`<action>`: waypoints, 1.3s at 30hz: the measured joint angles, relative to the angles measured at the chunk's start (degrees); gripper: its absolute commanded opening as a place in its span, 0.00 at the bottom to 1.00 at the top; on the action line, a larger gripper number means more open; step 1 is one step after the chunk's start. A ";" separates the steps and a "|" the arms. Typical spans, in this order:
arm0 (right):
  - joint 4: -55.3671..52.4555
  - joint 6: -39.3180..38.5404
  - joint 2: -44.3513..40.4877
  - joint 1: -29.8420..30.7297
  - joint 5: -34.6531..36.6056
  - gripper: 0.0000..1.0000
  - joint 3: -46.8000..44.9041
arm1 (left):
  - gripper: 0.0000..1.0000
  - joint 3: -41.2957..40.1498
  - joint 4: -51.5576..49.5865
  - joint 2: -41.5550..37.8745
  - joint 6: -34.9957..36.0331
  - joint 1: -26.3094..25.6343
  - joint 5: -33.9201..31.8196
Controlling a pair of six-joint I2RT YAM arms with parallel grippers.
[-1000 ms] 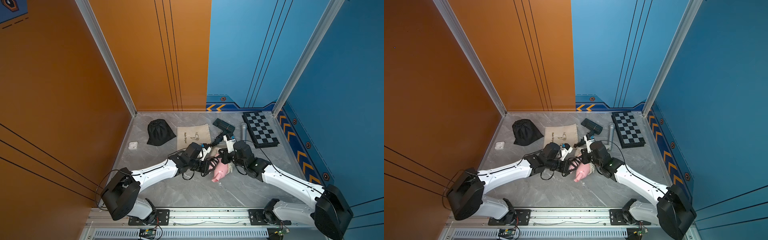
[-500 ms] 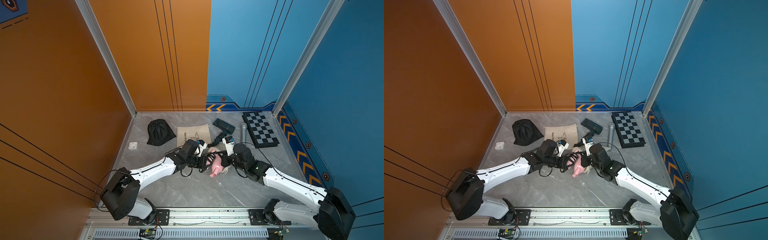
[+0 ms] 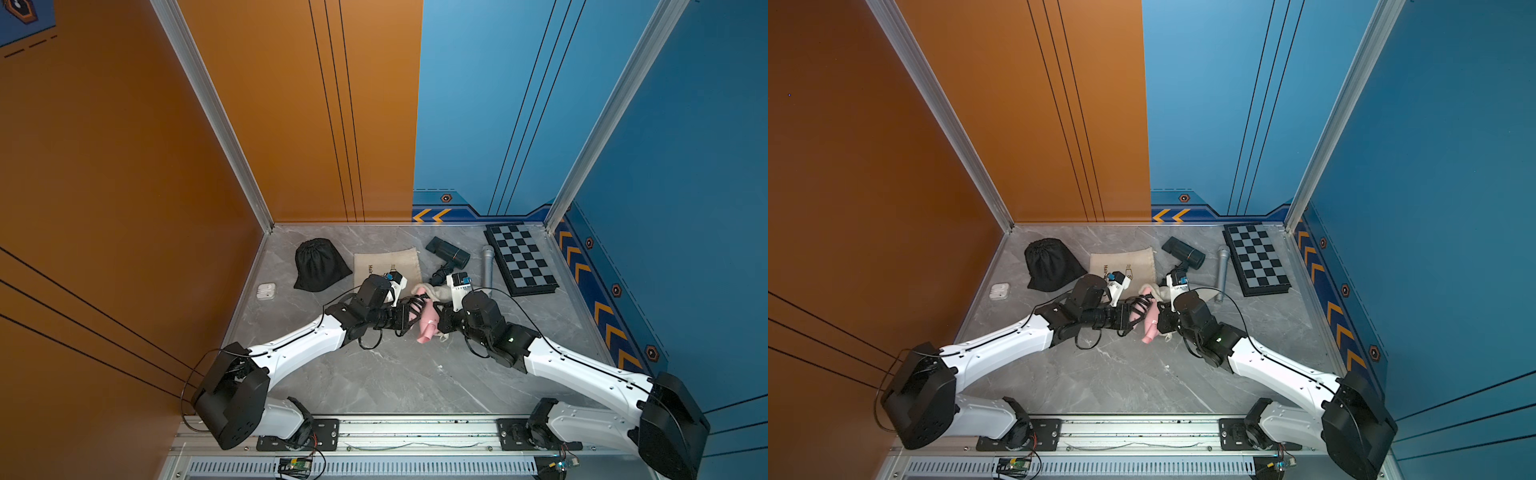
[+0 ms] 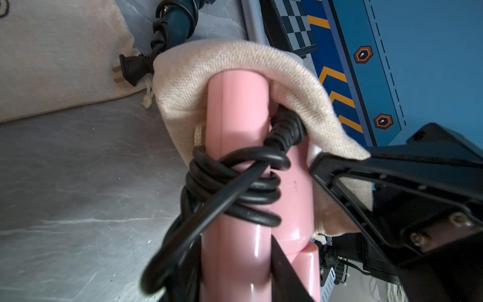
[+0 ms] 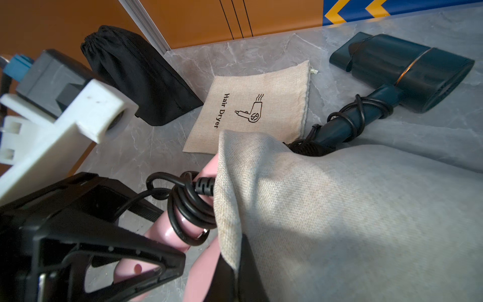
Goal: Pack away hair dryers
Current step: Place the hair dryer in the drawstring bag.
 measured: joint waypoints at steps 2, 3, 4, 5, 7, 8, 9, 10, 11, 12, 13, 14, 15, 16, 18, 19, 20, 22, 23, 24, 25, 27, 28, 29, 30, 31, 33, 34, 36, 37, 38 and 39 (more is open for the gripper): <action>0.46 1.46 0.61 -0.02 -0.02 0.00 0.07 | 0.05 0.11 0.68 0.72 -0.37 -0.72 -0.28; 0.35 1.92 0.94 -0.02 -0.07 0.00 0.28 | 0.04 0.33 0.96 1.42 -0.48 -1.05 -0.33; 0.28 2.29 1.27 -0.09 -0.09 0.00 0.59 | 0.05 0.57 1.18 2.08 -0.59 -1.38 -0.33; 0.04 2.49 1.70 -0.26 -0.20 0.00 1.20 | 0.04 0.79 1.49 2.82 -0.61 -1.66 -0.26; -0.98 2.51 2.36 -1.03 -0.79 0.00 2.60 | 0.05 1.09 1.92 3.82 -0.87 -2.05 -0.24; -1.36 2.49 2.62 -1.57 -1.44 0.00 3.30 | 0.05 1.27 2.03 4.17 -1.03 -2.16 -0.17; -1.73 2.49 2.84 -2.01 -2.01 0.00 3.93 | 0.05 1.51 2.19 4.50 -1.07 -2.29 -0.07; -1.97 2.45 3.08 -2.32 -2.56 0.00 4.50 | 0.05 1.79 2.32 4.85 -1.09 -2.34 0.11; -2.25 2.36 3.45 -2.58 -3.48 0.00 5.18 | 0.05 2.29 2.29 5.35 -1.18 -2.36 0.44; -2.45 2.25 3.93 -2.78 -4.13 0.00 5.81 | 0.05 2.82 2.36 5.86 -1.27 -2.40 0.74; -2.84 2.16 4.55 -3.04 -4.92 0.00 6.62 | 0.05 3.43 2.36 6.43 -1.29 -2.45 1.09; -3.02 1.97 5.20 -3.30 -5.99 0.00 7.28 | 0.05 3.98 2.49 6.95 -1.27 -2.45 1.49; -3.15 1.79 5.75 -3.52 -7.06 0.00 7.69 | 0.04 4.50 2.51 7.32 -1.25 -2.45 1.97; -3.39 1.60 6.25 -3.67 -8.31 0.00 8.00 | 0.05 4.96 2.60 7.52 -1.22 -2.47 2.47; -3.50 1.07 6.69 -3.87 -10.32 0.00 8.20 | 0.04 5.51 2.45 7.52 -1.25 -2.36 3.30; -3.74 0.66 6.67 -3.91 -11.30 0.00 8.28 | 0.05 5.55 2.45 7.52 -1.22 -2.21 3.80; -3.80 0.22 6.67 -3.98 -12.17 0.00 8.28 | 0.05 5.55 2.38 7.43 -1.22 -1.88 4.22; -3.78 -0.35 6.67 -4.22 -13.57 0.00 8.28 | 0.05 5.55 1.88 7.28 -1.18 -1.09 4.94; -3.67 -0.35 6.60 -4.33 -14.10 0.00 8.28 | 0.05 5.55 1.75 7.15 -1.16 -0.66 5.29; -3.43 -0.35 6.56 -4.44 -14.62 0.00 8.28 | 0.05 5.55 1.62 6.97 -1.01 -0.35 5.44; -3.15 -0.31 6.34 -4.63 -15.34 0.00 8.26 | 0.05 5.55 1.51 6.69 -0.98 0.09 5.46; -2.34 -0.07 5.57 -4.92 -16.17 0.00 7.96 | 0.05 5.55 1.46 5.79 -0.94 0.96 5.38; -1.86 0.17 4.94 -5.40 -16.68 0.00 7.63 | 0.04 5.55 1.46 5.14 -0.94 1.40 5.33; -1.44 0.59 4.07 -5.86 -16.94 0.00 7.26 | 0.05 5.53 1.57 4.46 -0.96 1.81 5.18; -1.07 1.01 3.26 -6.32 -16.92 0.00 6.78 | 0.05 5.53 1.86 3.76 -0.94 2.23 5.16; -0.57 1.62 2.25 -6.88 -16.76 0.00 6.10 | 0.04 5.53 2.16 2.89 -0.94 2.67 5.03; 1.51 3.13 0.48 -7.96 -16.74 0.00 4.46 | 0.04 5.53 2.34 1.29 -0.79 3.32 4.28; 2.86 4.15 -0.26 -8.22 -16.70 0.00 3.78 | 0.05 5.51 2.34 0.70 -0.76 3.67 4.04; 5.53 6.21 -0.98 -8.39 -16.59 0.00 2.47 | 0.04 5.51 2.38 0.02 -0.76 4.13 3.65; 7.13 7.45 -1.01 -8.39 -16.59 0.00 1.77 | 0.05 5.51 2.36 -0.11 -0.74 4.35 3.52; 8.50 8.61 -0.92 -8.39 -16.59 0.00 1.07 | 0.05 5.51 2.36 -0.11 -0.68 4.46 3.39; 9.75 9.75 -0.74 -8.39 -16.61 0.00 0.46 | 0.04 5.51 2.29 -0.09 -0.59 4.48 3.19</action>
